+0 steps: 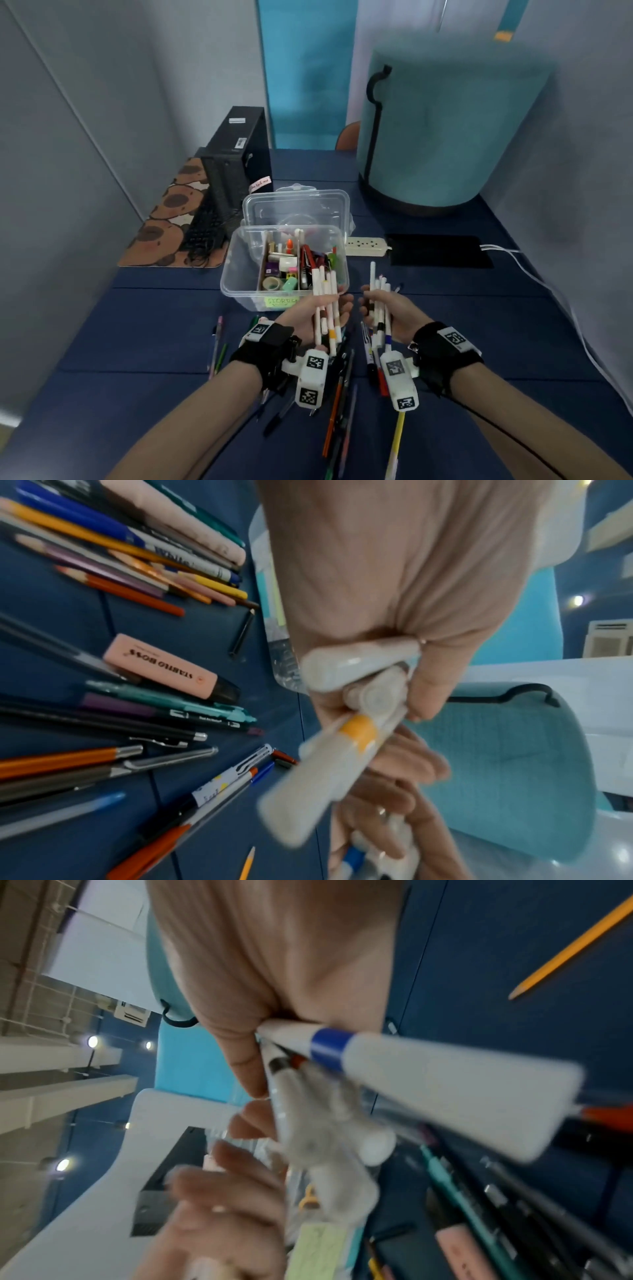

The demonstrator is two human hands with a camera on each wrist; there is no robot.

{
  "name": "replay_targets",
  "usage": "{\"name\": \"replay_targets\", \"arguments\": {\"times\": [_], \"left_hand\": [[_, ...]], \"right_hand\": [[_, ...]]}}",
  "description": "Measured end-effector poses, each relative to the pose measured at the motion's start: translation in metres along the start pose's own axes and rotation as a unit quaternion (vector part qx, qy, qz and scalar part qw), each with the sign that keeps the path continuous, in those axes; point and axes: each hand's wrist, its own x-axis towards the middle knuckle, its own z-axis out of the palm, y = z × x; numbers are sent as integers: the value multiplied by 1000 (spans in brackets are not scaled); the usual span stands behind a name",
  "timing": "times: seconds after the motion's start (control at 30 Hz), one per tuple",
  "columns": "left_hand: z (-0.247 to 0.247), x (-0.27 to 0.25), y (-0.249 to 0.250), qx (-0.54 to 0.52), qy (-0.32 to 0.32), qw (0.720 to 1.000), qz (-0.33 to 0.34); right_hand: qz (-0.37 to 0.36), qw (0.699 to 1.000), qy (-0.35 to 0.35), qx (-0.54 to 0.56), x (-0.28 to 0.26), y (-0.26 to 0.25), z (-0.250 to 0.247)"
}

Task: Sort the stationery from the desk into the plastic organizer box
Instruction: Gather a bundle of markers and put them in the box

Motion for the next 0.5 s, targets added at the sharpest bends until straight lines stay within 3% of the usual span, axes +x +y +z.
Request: {"name": "replay_targets", "arguments": {"times": [0.17,0.27,0.37,0.5], "left_hand": [[-11,-15,3,91,61,994,0],[-17,-19,10,36,43,998,17],[-29,-22,19,-32,33,999,28],[-51,-31,32,30,34,999,19]], "right_hand": [[-16,995,-45,-86,2,2,49],[-24,987,-39,-153,6,5,73],[-22,988,-42,-148,11,6,87],[-27,989,-67,-132,18,7,106]]}}
